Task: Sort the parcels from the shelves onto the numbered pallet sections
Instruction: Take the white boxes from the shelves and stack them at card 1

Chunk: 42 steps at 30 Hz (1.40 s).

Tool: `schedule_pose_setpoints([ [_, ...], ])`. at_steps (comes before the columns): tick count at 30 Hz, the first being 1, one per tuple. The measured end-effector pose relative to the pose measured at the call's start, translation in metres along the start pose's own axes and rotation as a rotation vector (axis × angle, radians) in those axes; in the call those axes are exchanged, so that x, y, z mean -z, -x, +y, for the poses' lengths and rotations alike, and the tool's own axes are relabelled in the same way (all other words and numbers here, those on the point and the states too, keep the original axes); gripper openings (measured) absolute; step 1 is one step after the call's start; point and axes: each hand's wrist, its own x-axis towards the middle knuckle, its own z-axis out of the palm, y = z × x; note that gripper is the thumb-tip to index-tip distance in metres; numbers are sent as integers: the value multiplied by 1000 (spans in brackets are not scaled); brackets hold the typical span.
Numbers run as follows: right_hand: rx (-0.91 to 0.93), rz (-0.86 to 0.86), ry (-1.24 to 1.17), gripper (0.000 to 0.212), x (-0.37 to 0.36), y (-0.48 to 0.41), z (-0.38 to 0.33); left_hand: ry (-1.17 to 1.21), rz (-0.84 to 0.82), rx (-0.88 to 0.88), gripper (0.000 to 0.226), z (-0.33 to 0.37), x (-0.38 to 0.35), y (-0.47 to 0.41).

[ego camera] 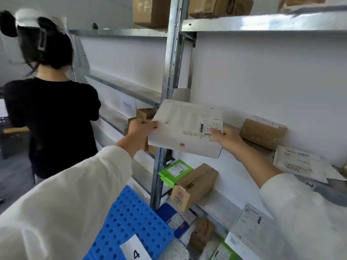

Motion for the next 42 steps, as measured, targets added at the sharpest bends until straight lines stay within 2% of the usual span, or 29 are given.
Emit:
schedule_pose_setpoints([
  [5,100,-145,-72,46,-37,40,-6,105,96,-58,8,-26,67,84],
  [10,150,-332,-110,47,-103,83,-19,76,321,-62,5,-54,147,163],
  [13,193,-442,-127,54,-149,115,-26,48,444,-40,15,-72,194,208],
  [16,251,-553,-140,54,-191,151,-35,19,578,-43,6,-92,235,254],
  [21,310,-751,-169,54,-253,211,-57,36,742,11,3,-123,303,319],
  [23,334,-811,-170,58,-275,232,-71,38,791,22,14,-130,330,339],
  [27,363,-888,-191,50,-322,269,-104,30,869,8,24,-136,386,370],
  [37,379,-988,-127,53,-465,376,-183,61,1047,29,7,-164,551,423],
  [42,327,-1036,-120,50,-551,442,-222,9,1062,90,5,-181,657,448],
])
